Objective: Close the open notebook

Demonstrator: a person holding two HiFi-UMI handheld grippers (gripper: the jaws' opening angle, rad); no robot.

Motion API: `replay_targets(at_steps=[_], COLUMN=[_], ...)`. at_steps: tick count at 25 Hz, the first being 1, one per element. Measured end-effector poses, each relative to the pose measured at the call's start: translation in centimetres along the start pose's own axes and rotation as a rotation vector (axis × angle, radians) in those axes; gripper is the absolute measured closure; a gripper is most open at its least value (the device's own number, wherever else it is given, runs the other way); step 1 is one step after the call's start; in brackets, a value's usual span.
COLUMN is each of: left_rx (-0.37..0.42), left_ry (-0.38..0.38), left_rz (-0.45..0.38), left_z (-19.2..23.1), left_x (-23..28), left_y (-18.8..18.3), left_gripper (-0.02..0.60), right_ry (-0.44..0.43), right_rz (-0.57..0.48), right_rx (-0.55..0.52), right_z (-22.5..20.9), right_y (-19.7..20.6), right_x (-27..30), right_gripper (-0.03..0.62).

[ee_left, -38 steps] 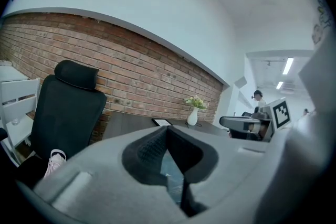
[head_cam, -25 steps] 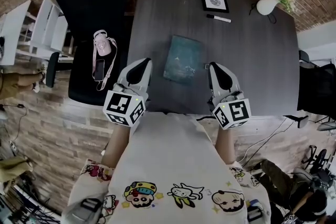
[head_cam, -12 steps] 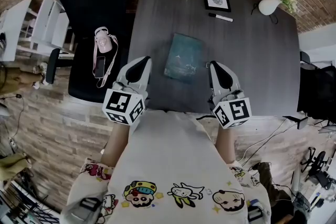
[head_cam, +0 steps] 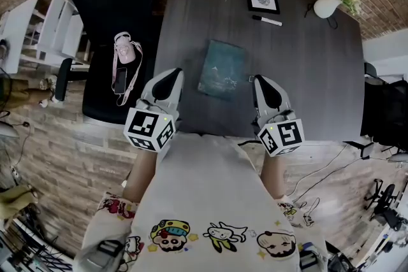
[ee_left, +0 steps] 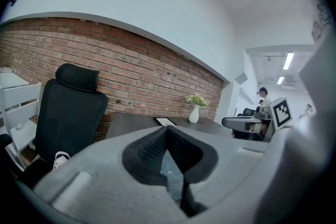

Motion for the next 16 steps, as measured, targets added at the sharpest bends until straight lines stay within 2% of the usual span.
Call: replay_targets(at_steps=[16], left_rx=[-0.002], left_ry=[-0.003], left_rz=[0.003], left_z=[-0.15], left_x=[0.26], left_y=[-0.08], left_gripper=[0.583], right_ry=[-0.003], right_rz=[0.003], right_rx=[0.009], right_z=[-0.41], right_y=[0.03], right_x=[0.18], right_gripper=[0.585])
Point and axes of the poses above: the fingertips, and each gripper's own axes: x forward along the fingers, z to its left, y out of its underside, the point moved 8 cm from there along -x, backward along the fingers, and after that the axes turned 8 degrees about -x, right-handed, at the moved point
